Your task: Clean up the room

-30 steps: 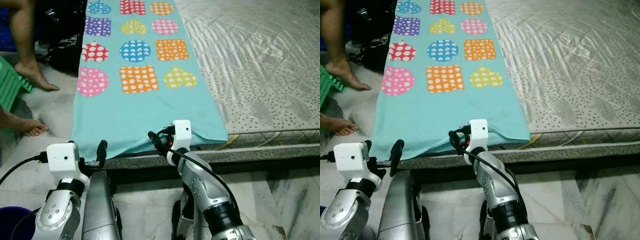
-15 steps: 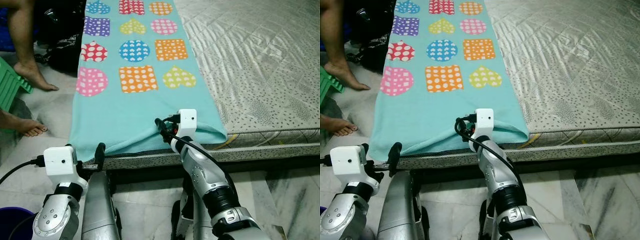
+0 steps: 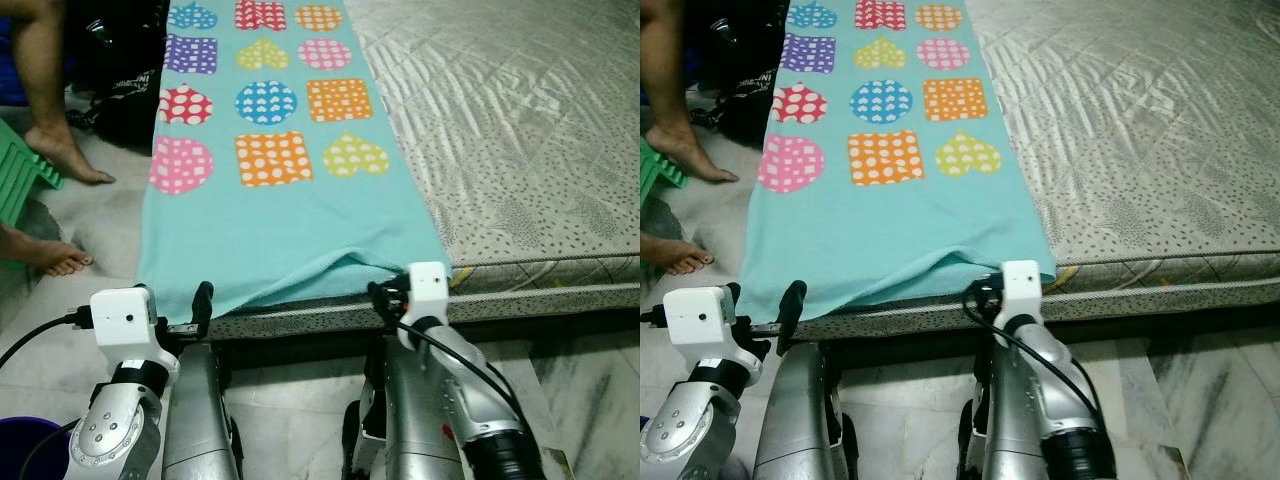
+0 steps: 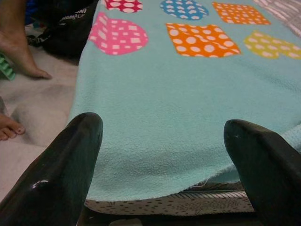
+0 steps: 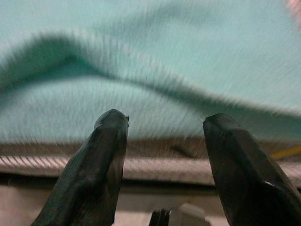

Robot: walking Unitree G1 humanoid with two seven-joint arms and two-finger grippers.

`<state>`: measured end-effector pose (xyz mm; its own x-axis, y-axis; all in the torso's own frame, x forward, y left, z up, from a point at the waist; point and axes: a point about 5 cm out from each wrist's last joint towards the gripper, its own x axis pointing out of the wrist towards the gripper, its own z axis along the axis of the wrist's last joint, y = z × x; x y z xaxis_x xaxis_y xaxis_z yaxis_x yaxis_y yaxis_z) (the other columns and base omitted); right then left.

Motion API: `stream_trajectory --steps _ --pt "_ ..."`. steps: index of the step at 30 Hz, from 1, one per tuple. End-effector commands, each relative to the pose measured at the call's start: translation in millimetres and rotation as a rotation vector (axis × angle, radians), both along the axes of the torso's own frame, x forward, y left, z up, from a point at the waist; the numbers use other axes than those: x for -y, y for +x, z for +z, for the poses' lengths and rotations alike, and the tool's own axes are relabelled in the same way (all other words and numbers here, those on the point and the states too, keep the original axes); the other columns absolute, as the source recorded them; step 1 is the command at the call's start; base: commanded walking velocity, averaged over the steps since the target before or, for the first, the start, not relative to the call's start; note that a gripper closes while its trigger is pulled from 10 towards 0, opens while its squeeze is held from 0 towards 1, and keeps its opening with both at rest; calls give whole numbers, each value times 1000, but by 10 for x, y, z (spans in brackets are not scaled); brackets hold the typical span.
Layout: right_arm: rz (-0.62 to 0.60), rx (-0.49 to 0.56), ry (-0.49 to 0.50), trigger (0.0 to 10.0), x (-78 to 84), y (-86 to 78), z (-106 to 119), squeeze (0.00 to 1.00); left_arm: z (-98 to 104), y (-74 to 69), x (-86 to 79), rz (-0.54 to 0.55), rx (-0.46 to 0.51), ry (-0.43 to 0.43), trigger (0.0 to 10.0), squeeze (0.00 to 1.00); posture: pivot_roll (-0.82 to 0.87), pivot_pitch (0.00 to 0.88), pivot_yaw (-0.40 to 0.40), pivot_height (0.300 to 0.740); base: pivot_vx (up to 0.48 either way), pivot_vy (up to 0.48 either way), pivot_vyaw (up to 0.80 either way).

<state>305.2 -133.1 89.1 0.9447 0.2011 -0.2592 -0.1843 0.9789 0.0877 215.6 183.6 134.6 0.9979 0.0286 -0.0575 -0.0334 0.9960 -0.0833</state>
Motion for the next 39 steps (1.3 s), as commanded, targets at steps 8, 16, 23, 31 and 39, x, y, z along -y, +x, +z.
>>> stream_trajectory --steps 8,16,23,31,39 --pt "81 203 257 10000 -414 103 618 0 -11 62 26 -20 2 -7 10000 0 142 216 -51 521 0 0 0" --pt "219 151 378 10000 -1046 68 504 0 -1 36 21 -18 5 -4 10000 0 178 223 -55 521 0 0 0" --pt "302 81 385 10000 -1483 44 348 0 6 -40 14 -9 -4 3 10000 0 209 247 -64 521 0 0 0" --pt "336 114 367 10000 -1694 112 391 0 11 -113 7 7 -14 5 10000 0 230 274 -73 521 0 0 0" --pt "231 147 297 10000 -1394 273 332 0 -2 -116 6 11 -23 6 10000 0 210 276 -70 521 0 0 0"
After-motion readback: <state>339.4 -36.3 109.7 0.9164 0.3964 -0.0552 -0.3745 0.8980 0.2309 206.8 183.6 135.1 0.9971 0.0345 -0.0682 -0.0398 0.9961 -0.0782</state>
